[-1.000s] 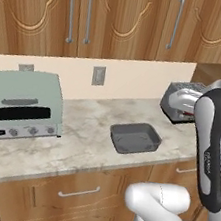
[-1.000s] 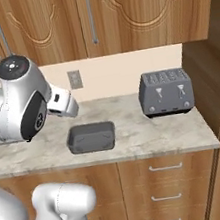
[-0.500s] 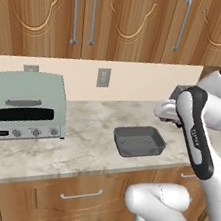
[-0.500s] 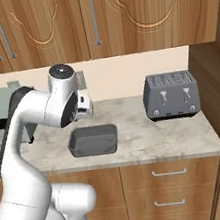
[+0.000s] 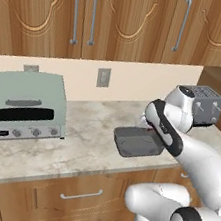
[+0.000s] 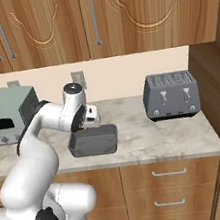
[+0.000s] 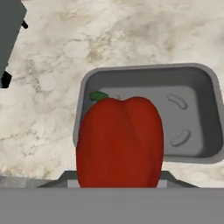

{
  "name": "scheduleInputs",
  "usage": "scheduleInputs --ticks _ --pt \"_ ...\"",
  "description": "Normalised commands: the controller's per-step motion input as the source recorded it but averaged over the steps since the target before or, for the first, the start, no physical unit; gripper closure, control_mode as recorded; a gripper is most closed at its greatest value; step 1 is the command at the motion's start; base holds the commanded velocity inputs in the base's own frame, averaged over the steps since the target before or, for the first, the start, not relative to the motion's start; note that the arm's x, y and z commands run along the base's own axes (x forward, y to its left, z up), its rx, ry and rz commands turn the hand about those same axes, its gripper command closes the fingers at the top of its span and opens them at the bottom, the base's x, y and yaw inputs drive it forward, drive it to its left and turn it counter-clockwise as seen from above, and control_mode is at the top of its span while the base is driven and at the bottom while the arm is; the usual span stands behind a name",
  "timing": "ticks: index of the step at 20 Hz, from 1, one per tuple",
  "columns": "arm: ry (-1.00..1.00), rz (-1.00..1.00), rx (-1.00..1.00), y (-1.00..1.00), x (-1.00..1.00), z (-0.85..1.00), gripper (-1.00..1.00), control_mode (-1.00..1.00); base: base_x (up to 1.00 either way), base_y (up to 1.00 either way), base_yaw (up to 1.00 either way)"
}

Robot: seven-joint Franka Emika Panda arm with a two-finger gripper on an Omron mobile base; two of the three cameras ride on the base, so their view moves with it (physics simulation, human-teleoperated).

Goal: Take the bell pepper and bell pepper out of the freezer and place them in the tupperware container on the counter. Then put the tupperware containing the vegetables back in the freezer.

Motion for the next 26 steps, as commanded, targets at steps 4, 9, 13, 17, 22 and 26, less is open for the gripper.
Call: scheduleInputs --ticks 4,9,13,17,22,26 --pt "0.04 0.0 -0.03 0.07 0.64 -0.78 1.0 -1.0 0.0 0.0 0.0" --pt "0.03 0.0 -0.03 0.18 0.47 -0.7 1.0 -1.0 0.0 0.0 0.0" --pt "0.0 0.0 -0.02 0.13 0.49 -0.52 1.0 -1.0 0.0 0.0 0.0" --pt "0.02 0.0 0.0 0.01 0.33 -0.48 1.0 -1.0 0.0 0.0 0.0" --pt "0.04 0.0 0.0 0.0 0.17 -0.44 1.0 -1.0 0.0 0.0 0.0" --pt "0.05 0.0 0.0 0.0 0.31 -0.35 1.0 -1.0 0.0 0.0 0.0"
